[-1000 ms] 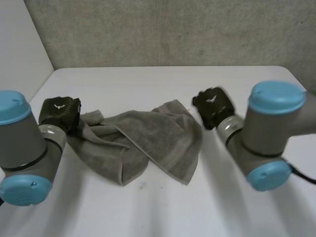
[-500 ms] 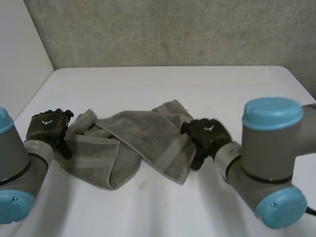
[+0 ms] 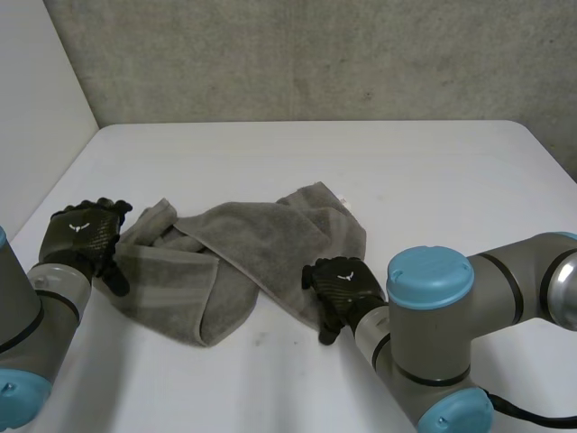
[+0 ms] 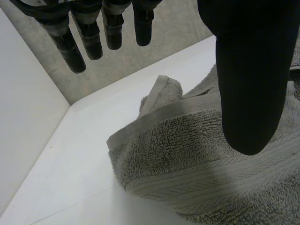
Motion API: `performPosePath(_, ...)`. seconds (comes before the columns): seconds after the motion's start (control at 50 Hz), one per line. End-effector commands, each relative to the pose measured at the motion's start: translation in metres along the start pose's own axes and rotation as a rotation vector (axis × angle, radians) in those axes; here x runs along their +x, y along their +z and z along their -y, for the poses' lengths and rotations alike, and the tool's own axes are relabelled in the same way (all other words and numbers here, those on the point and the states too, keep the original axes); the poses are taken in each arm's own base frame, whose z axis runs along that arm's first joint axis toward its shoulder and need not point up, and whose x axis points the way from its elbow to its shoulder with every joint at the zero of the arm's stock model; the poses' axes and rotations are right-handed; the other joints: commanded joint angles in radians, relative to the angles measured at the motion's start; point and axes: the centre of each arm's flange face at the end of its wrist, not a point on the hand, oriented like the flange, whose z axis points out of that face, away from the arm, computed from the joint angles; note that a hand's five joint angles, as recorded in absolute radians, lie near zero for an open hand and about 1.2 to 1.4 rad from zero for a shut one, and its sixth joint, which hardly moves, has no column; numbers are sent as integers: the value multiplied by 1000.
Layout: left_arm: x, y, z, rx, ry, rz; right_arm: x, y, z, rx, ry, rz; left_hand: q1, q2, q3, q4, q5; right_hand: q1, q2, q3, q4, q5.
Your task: Fold the towel.
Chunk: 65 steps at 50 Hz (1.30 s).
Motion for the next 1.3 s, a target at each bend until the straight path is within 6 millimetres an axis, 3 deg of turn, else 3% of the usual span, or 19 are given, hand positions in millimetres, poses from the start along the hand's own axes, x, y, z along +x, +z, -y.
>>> performPosePath(0.02,0,0,0,0,-1,0,1,6,0,25,-32,-4,2,6,6,5,-2,128,234,210,205,219)
performPosePath(0.4,0,0,-2,-5,-1,0,5,25,13,92,-101,-22,2,6,6,5,-2,222,329,305,299,313)
performPosePath(0.6,1,-1,-1,-4,0,-2,6,25,21,115,-123,-28,2,6,6,5,-2,220,326,302,296,310)
performPosePath(0.72,1,-1,-2,-6,0,-4,9,27,22,108,-119,-35,2,6,6,5,-2,-12,94,70,64,78)
performPosePath(1.08,1,-2,-5,-12,1,-3,8,20,17,69,-105,-27,2,6,6,5,-2,23,129,105,100,113)
performPosePath(1.18,1,-2,-5,-12,1,-3,7,22,14,65,-111,-19,2,6,6,5,-2,123,229,205,199,213)
performPosePath(1.3,2,-2,-5,-12,1,-5,9,26,13,68,-118,-29,2,6,6,5,-2,545,652,628,622,636)
